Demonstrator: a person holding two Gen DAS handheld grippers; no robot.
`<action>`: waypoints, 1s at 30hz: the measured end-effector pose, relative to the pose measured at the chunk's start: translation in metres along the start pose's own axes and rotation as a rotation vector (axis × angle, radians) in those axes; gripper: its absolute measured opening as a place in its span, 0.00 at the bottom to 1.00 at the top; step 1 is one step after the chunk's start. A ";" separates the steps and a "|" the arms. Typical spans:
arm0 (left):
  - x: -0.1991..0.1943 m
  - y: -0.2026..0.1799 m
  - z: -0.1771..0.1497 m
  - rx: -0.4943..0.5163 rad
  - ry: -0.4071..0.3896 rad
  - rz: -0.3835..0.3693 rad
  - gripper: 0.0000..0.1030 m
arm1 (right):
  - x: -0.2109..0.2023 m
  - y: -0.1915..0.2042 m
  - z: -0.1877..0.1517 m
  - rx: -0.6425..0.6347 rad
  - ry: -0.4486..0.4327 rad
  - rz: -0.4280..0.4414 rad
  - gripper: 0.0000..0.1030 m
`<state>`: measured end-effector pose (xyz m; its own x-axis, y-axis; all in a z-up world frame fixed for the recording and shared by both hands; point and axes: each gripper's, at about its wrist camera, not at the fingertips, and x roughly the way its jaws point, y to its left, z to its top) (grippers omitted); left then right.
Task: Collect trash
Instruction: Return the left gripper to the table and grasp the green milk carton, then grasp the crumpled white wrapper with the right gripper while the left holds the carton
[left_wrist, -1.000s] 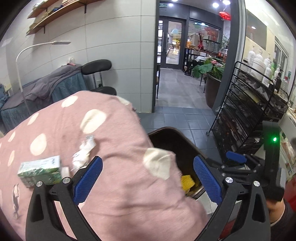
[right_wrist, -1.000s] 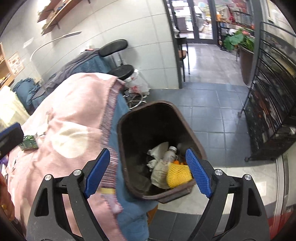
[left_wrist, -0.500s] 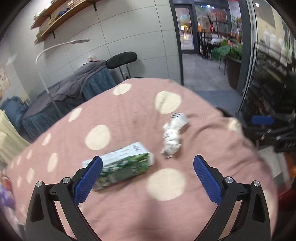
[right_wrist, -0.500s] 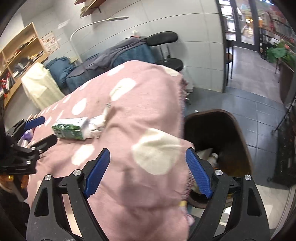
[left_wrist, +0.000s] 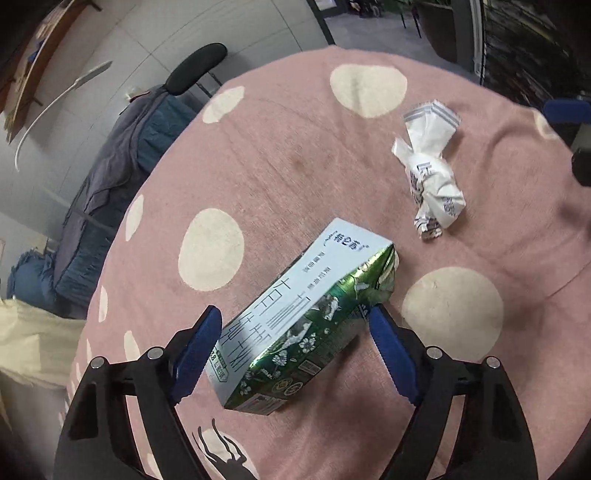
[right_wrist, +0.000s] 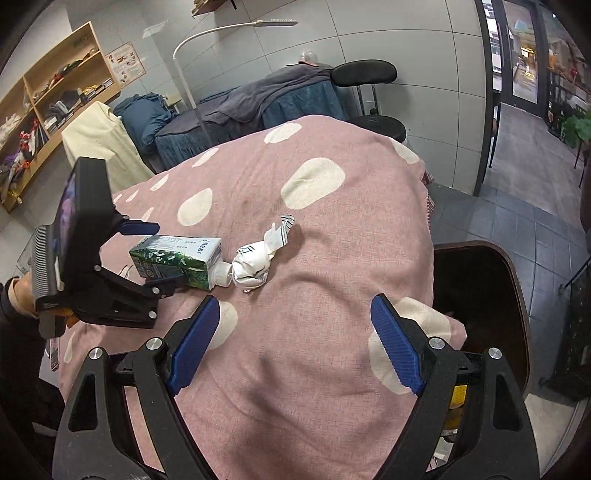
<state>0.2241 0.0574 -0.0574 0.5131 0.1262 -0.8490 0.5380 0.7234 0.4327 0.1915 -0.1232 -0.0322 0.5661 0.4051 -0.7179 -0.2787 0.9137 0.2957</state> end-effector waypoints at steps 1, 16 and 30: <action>0.002 -0.003 0.001 0.027 0.001 0.006 0.78 | 0.002 -0.001 0.001 0.001 0.004 -0.005 0.81; 0.032 -0.018 0.016 0.170 0.092 -0.039 0.76 | 0.015 0.016 0.006 -0.018 0.037 0.004 0.81; -0.040 0.016 -0.010 -0.263 -0.143 -0.061 0.56 | 0.027 0.024 0.015 -0.027 0.054 0.018 0.81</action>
<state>0.2055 0.0706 -0.0194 0.5843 -0.0063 -0.8115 0.3884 0.8802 0.2728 0.2120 -0.0893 -0.0350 0.5185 0.4184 -0.7457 -0.3097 0.9048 0.2924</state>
